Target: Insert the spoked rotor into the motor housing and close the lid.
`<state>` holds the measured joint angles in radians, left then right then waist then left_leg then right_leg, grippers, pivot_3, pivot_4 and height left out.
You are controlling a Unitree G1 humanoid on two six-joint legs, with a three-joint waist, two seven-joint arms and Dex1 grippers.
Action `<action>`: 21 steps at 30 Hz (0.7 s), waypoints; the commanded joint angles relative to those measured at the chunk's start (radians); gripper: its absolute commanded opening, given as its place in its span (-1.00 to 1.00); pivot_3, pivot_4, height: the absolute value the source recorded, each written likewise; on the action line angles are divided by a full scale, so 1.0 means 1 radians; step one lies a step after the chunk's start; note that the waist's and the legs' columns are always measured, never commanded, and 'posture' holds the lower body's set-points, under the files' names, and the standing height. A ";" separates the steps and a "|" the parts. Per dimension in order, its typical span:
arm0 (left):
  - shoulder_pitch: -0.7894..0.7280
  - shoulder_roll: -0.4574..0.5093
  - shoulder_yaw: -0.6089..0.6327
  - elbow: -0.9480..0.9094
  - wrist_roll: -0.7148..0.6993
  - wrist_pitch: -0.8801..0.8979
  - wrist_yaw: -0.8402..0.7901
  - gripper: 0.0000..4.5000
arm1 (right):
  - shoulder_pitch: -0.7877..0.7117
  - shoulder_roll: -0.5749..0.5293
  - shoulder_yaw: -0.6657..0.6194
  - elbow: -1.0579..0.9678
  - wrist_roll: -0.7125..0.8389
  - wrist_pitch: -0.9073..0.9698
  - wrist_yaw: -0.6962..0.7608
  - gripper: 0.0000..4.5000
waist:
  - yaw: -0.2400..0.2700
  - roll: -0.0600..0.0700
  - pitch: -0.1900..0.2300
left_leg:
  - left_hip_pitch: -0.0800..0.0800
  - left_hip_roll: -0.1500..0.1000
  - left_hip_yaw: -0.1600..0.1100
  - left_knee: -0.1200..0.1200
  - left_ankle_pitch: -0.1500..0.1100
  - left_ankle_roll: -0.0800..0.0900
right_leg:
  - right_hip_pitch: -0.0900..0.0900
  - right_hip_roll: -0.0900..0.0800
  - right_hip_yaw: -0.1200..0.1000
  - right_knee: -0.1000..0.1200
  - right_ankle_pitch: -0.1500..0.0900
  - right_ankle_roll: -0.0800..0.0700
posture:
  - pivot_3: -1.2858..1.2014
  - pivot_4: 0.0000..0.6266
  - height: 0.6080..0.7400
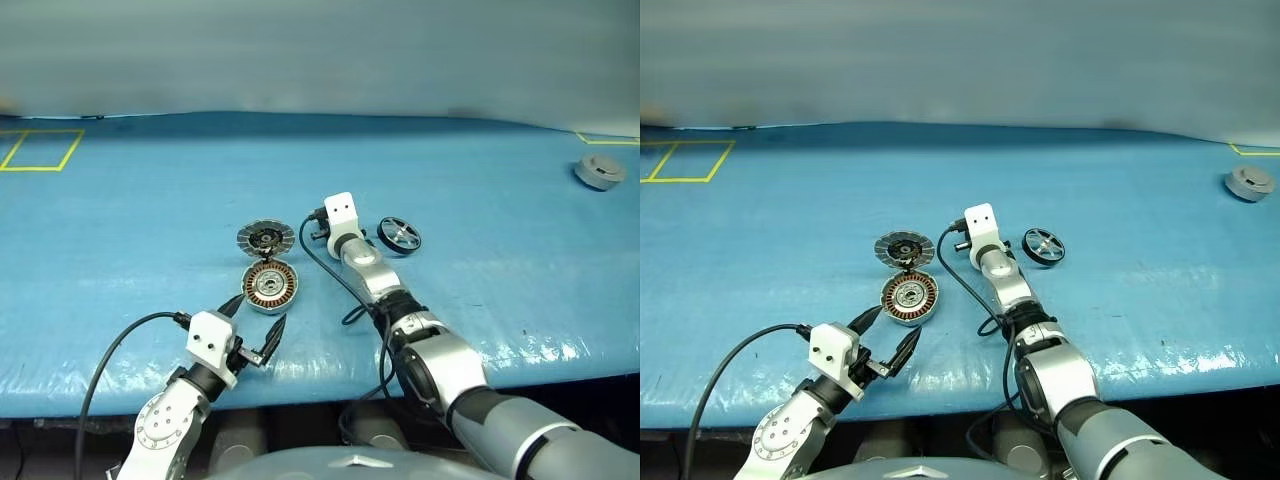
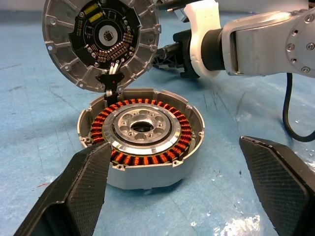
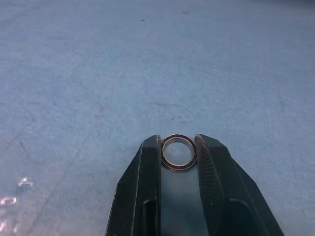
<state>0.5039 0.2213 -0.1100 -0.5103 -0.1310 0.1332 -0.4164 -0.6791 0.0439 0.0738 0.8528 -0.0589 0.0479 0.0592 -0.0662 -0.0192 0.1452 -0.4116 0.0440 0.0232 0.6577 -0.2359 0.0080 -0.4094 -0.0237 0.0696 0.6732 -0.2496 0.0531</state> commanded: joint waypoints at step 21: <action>-0.001 0.083 0.062 0.064 -0.017 -0.109 -0.028 1.00 | 0.507 -0.256 0.300 -1.406 0.198 0.778 0.364 -0.71 | 0.005 -0.003 0.001 | -0.003 0.001 0.000 -0.008 -0.001 0.000 | -0.005 -0.002 -0.001 -0.009 -0.003 0.000 | 0.03 -0.52 1.00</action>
<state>0.5015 0.3018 -0.0498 -0.4349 -0.1390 0.0481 -0.4399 -0.1474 -0.2243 0.3488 -0.5241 0.1291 0.8196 0.4209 -0.0616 -0.0218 0.1462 -0.4146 0.0451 0.0229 0.6494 -0.2367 0.0080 -0.4142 -0.0257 0.0683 0.6639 -0.2520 0.0527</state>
